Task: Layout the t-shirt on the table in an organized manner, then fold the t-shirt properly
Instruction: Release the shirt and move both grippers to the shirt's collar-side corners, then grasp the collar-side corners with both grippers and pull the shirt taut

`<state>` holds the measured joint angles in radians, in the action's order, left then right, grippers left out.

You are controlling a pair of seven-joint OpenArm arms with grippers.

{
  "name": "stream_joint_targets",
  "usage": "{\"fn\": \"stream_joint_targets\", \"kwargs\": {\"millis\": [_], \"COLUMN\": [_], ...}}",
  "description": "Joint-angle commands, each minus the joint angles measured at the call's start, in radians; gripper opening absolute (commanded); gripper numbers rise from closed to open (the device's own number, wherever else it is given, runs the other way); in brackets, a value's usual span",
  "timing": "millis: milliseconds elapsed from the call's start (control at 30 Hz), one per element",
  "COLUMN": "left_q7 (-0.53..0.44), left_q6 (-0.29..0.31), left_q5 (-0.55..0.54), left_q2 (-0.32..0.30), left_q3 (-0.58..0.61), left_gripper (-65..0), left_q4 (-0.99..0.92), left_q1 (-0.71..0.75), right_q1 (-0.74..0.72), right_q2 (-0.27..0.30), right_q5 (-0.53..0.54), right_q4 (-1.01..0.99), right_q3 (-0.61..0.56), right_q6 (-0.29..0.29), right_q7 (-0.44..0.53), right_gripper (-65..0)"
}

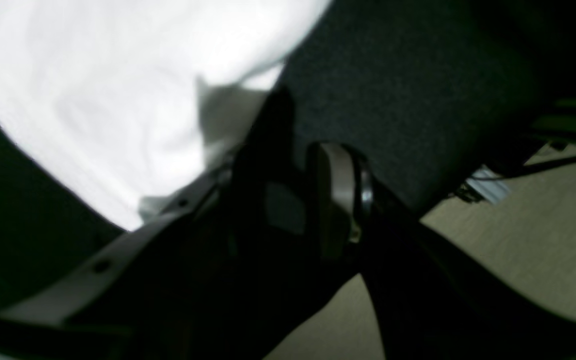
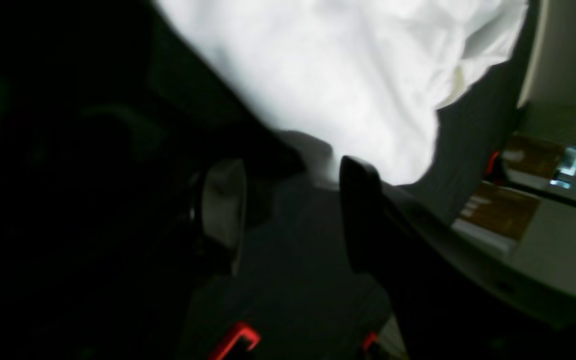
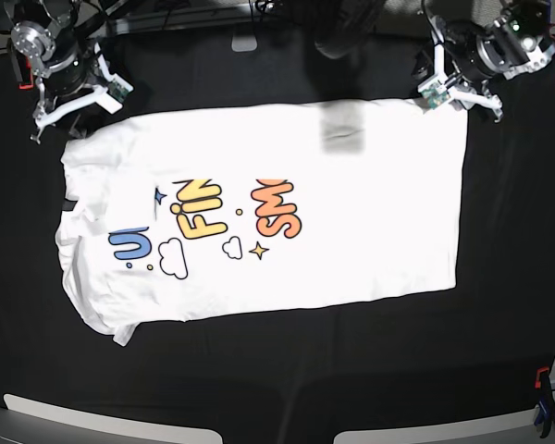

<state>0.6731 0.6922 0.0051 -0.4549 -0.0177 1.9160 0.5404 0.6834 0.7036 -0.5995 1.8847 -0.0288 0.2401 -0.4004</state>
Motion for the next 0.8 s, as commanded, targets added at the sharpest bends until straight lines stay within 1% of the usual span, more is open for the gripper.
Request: {"fn": "stream_joint_targets", "kwargs": {"millis": [0, 67, 133, 200, 267, 300, 333, 467, 533, 567, 633, 667, 700, 733, 767], "left_q7": [-0.019, -0.024, -0.024, -0.018, -0.015, -0.015, -0.015, -0.014, -0.016, -0.017, -0.025, -0.044, -0.072, -0.098, -0.116], "left_q6": [-0.001, -0.002, -0.028, -0.043, -0.042, -0.042, -0.042, -0.042, -0.042, -0.042, -0.042, -0.043, -0.056, -0.075, -0.09], "left_q5": [-0.005, -0.005, -0.005, -0.005, -0.005, -0.005, -0.005, -0.005, -0.005, -0.005, 0.001, 0.021, 0.042, 0.06, 0.071], "left_q2": [-0.011, -0.011, -0.011, -0.011, -0.011, -0.011, -0.011, -0.011, -0.011, -0.011, -0.011, -0.011, -0.011, -0.011, -0.011], "left_q3": [0.0, 0.0, 0.0, 0.0, 0.0, 0.0, 0.0, 0.0, 0.0, 0.0, 0.0, 0.0, 0.0, 0.0, 0.0], "left_gripper": [-46.3, -46.3, -46.3, -46.3, -46.3, -46.3, -46.3, -46.3, -46.3, -46.3, -46.3, -46.3, -46.3, -46.3, -46.3], "left_q4": [0.016, 0.016, 0.015, 0.015, 0.015, 0.015, 0.015, 0.015, 0.015, 0.015, 0.015, 0.015, 0.015, 0.015, 0.016], "left_q1": [0.003, 0.003, 0.002, 0.003, 0.005, 0.005, 0.005, 0.005, 0.005, 0.004, 0.002, 0.002, 0.002, 0.002, 0.002], "right_q1": [-0.012, -0.037, -0.064, -0.09, -0.111, -0.12, -0.124, -0.126, -0.126, -0.127, -0.13, -0.133, -0.138, -0.141, -0.144], "right_q2": [0.014, 0.014, 0.014, 0.014, 0.015, 0.014, 0.014, 0.014, 0.014, 0.014, 0.014, 0.014, 0.013, 0.014, 0.014], "right_q5": [-0.007, -0.005, 0.008, 0.018, 0.062, 0.065, 0.063, 0.053, 0.053, 0.053, 0.053, 0.054, 0.054, 0.056, 0.062], "right_q4": [0.013, 0.013, 0.006, -0.011, -0.039, -0.057, -0.074, -0.121, -0.129, -0.129, -0.129, -0.129, -0.129, -0.129, -0.129], "right_q3": [0.009, 0.009, 0.009, 0.009, 0.009, 0.009, 0.009, 0.009, 0.009, 0.009, 0.009, 0.009, 0.009, 0.009, 0.009], "right_q6": [-0.015, -0.014, 0.009, 0.056, 0.119, 0.147, 0.158, 0.161, 0.18, 0.18, 0.162, 0.151, 0.142, 0.134, 0.124], "right_q7": [0.008, 0.008, 0.008, 0.023, 0.031, 0.035, 0.036, 0.039, 0.039, 0.041, 0.052, 0.053, 0.053, 0.053, 0.053], "right_gripper": [-35.4, -35.4, -35.4, -35.4, -35.4, -35.4, -35.4, -35.4, -35.4, -35.4, -35.5, -35.6, -37.8, -42.1, -47.8]}}
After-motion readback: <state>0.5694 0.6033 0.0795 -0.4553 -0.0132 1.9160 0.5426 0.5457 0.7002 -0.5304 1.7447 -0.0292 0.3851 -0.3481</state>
